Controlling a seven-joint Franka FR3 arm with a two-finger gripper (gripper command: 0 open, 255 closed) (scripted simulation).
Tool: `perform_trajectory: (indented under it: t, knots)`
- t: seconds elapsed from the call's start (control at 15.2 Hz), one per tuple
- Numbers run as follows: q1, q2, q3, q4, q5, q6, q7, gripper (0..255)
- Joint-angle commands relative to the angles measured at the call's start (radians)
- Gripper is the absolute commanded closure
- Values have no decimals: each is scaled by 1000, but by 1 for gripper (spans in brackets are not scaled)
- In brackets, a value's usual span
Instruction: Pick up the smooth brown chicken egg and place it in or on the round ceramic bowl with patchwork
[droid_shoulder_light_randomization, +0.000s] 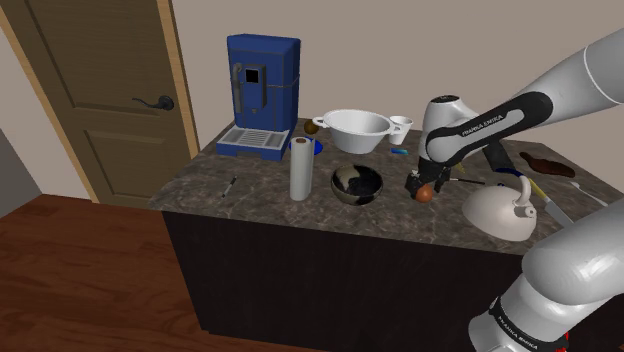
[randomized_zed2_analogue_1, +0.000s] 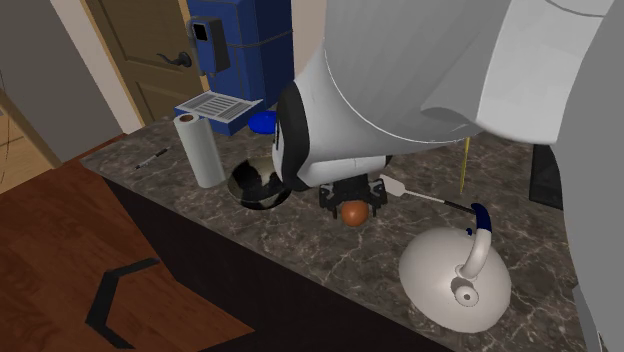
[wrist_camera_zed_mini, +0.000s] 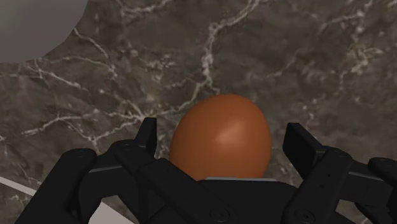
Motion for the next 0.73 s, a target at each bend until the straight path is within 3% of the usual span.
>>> perform_trajectory:
  t: [0.0, 0.33, 0.4, 0.66]
  knots:
    - [-1, 3, -1, -3, -2, 7, 1, 0]
    - [-1, 3, -1, -3, -2, 7, 1, 0]
    - [-1, 3, -1, -3, -2, 7, 1, 255]
    - [-1, 3, -1, -3, -2, 7, 1, 255]
